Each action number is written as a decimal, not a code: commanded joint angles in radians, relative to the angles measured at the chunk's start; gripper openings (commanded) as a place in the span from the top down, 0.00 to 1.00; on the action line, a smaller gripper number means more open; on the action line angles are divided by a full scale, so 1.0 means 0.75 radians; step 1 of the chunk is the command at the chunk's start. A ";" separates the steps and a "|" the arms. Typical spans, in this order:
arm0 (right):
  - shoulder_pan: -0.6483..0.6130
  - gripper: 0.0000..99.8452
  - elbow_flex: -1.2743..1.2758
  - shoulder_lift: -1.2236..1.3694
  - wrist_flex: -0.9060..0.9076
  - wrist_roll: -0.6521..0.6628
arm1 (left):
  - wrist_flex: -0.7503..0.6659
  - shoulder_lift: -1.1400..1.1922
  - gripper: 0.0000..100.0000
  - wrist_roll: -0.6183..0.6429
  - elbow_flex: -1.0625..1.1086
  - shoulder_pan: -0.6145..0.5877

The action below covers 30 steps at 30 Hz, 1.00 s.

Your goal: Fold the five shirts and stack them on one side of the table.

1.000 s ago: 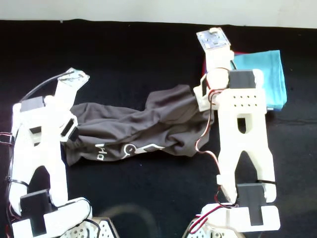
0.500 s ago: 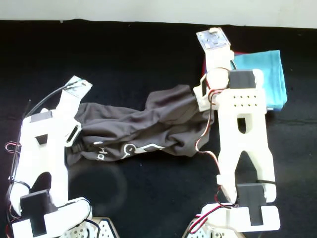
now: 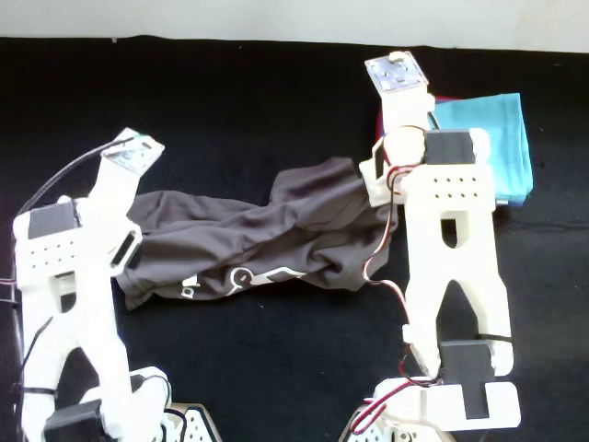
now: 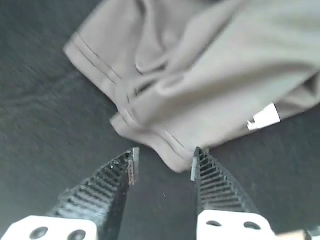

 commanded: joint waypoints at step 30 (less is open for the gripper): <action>0.011 0.99 -0.058 -0.013 0.007 -0.010 | -0.407 0.275 0.82 -0.151 0.199 0.048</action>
